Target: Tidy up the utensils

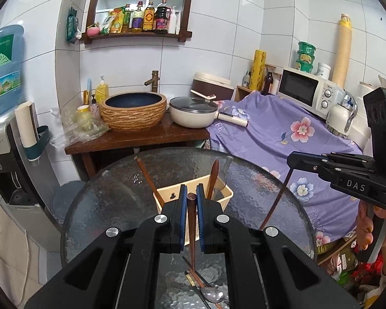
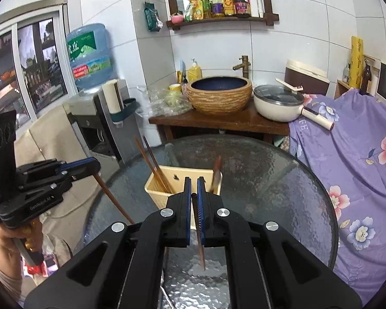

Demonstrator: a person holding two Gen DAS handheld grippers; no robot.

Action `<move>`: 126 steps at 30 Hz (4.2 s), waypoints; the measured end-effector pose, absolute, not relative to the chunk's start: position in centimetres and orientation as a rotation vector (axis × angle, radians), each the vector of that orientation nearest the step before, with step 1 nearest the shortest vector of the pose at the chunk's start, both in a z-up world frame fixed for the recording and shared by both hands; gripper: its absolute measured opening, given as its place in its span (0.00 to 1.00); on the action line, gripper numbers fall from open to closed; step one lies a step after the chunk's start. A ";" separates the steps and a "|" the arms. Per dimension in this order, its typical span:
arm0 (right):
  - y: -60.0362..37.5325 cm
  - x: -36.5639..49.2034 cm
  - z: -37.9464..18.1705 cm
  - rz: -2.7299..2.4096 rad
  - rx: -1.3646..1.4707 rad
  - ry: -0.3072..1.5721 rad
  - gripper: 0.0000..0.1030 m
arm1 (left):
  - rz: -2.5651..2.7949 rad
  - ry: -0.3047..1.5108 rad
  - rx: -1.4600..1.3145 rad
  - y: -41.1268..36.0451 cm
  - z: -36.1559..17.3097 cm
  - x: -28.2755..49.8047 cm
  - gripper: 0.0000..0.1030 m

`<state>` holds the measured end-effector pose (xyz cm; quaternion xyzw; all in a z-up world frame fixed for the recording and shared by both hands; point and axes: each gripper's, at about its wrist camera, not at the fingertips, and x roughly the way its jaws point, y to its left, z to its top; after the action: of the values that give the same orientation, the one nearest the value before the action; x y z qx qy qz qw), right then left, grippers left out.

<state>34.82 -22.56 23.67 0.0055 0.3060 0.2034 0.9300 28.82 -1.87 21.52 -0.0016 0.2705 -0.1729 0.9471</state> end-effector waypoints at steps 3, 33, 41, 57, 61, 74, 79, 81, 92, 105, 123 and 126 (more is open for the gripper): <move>-22.0 35.1 25.8 0.417 0.013 0.607 0.05 | -0.359 0.555 -0.028 -1.8 23.3 29.7 0.07; -17.4 44.8 30.1 0.336 0.021 0.618 0.05 | -0.228 0.487 -0.101 -2.1 25.1 37.3 0.07; -17.1 45.5 26.3 0.321 -0.005 0.667 0.05 | -0.226 0.484 -0.056 -3.1 22.0 37.1 0.07; -17.4 45.9 22.6 0.318 -0.033 0.683 0.06 | -0.227 0.543 -0.041 -3.4 16.8 37.7 0.07; -17.8 46.0 22.4 0.305 -0.023 0.677 0.12 | -0.231 0.557 -0.041 -3.5 16.3 37.8 0.08; -20.9 43.1 21.2 0.301 0.036 0.604 0.60 | -0.216 0.392 0.002 -2.6 16.9 31.8 0.67; -22.0 39.3 17.4 0.339 0.016 0.612 0.60 | -0.209 0.355 0.078 -3.1 14.4 27.3 0.82; -22.1 37.7 16.0 0.351 -0.009 0.611 0.60 | -0.221 0.362 0.093 -3.1 13.0 25.6 0.85; -23.1 27.8 5.2 0.417 -0.073 0.680 0.60 | -0.244 0.487 0.122 -3.3 4.1 18.7 0.86; -21.4 22.1 -1.4 0.512 -0.209 0.796 0.59 | -0.257 0.597 0.144 -3.9 -1.0 13.8 0.69; -19.8 21.3 -3.5 0.555 -0.271 0.922 0.46 | -0.333 0.715 0.140 -5.9 -4.9 10.1 0.46; -19.6 21.5 -3.4 0.552 -0.278 0.935 0.46 | -0.329 0.725 0.156 -6.1 -4.8 10.2 0.46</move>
<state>21.46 -19.62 -3.43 -0.1316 0.4432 0.2617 0.8472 10.15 -6.15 -4.81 0.0758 0.3526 -0.1602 0.9188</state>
